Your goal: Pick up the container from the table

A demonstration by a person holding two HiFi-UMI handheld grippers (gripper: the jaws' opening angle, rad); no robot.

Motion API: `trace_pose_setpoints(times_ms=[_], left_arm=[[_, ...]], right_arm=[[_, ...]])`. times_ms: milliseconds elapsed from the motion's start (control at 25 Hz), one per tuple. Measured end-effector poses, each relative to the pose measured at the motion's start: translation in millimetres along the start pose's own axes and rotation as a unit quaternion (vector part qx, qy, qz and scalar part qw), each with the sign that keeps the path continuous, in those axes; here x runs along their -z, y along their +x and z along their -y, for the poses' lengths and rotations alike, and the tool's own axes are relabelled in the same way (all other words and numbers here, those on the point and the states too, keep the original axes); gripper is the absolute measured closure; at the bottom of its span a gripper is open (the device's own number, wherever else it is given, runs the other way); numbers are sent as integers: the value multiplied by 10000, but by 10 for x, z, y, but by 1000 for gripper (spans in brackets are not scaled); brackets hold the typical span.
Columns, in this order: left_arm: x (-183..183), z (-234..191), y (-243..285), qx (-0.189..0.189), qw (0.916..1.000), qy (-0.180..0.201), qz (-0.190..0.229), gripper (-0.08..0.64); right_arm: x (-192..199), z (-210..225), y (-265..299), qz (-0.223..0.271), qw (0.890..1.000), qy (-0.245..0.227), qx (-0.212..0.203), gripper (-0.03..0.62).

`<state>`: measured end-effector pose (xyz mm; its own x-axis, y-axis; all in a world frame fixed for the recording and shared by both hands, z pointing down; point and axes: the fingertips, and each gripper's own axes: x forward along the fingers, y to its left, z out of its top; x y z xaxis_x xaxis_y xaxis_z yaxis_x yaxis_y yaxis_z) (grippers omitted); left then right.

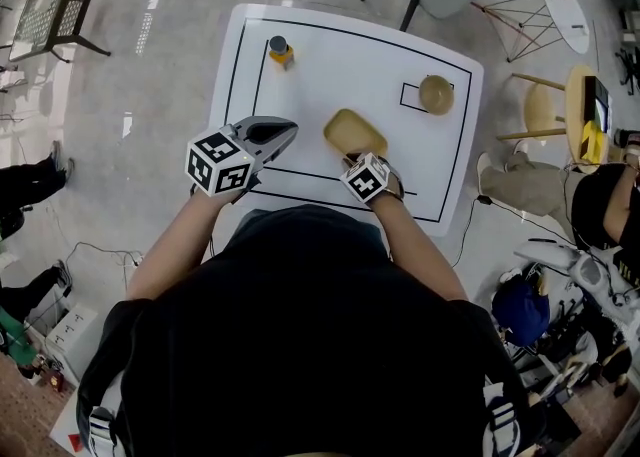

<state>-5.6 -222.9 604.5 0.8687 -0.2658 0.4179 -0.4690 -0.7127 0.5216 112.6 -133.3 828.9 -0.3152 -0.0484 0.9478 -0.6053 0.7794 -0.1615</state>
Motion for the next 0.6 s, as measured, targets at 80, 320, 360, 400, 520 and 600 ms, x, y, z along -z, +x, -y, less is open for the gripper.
trace_pose_setpoints(times_ms=[80,320,360,400,520,600], left_arm=[[-15,4,-18,-15,10000,21,33,554],[0,72,-64,-56,9999,32,102,554],[11,85,-69,-63,9999,32,109,554],[20,99,-73,-70,9999,32,118,554],[30,152,-82,-81,9999,51,142,554],[33,188,-88,-80,9998,68,153,554]], right_arm=[[-1,1,-17,-1,10000,0,18,552],[37,27,-83,-25,9999,-51,120,563],[40,39,-87,-12,9999,-63,146,565],[45,51,-89,5,9998,-71,168,565],[49,67,-124,48,9998,-71,200,568],[47,77,-162,70,9996,-95,245,569]])
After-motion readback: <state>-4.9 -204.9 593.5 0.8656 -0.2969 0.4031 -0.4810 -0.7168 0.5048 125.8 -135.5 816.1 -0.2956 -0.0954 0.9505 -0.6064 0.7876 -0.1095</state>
